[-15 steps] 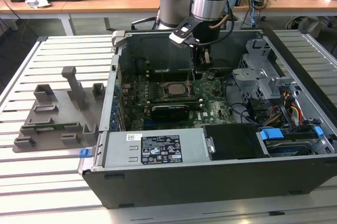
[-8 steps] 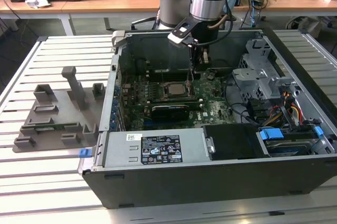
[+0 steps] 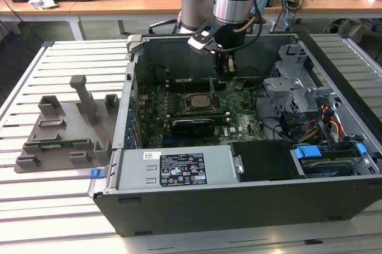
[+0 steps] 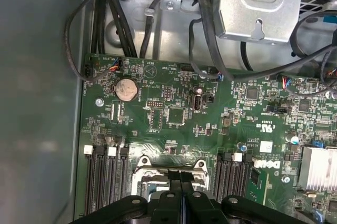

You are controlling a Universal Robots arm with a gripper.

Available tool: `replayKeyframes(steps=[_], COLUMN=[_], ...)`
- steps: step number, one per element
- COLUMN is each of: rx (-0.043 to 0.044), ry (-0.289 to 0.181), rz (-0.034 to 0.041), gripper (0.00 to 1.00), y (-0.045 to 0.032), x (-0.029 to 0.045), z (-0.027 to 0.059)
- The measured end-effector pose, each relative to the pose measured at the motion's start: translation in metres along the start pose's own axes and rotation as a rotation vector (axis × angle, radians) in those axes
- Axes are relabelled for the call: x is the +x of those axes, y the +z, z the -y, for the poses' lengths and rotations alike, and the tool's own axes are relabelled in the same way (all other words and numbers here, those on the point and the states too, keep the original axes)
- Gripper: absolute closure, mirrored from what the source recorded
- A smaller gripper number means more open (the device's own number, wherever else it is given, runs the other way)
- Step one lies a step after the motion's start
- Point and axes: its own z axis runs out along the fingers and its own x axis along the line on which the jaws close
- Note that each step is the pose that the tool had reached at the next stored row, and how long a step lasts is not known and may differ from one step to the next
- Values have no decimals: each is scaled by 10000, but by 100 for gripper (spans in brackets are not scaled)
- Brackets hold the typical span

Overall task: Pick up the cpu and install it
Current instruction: 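Close the cpu cover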

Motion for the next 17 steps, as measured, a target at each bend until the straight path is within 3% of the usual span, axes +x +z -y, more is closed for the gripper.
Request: replayKeyframes(steps=[6,11,15,17], rx=[-1,-2,-1,-13], ry=[0,0,-2,-8], rz=[-2,1,-7,-147], gripper=[89,89,89,89], y=[15,148,223,230], x=[9,27,53,54], z=[88,154,383,491])
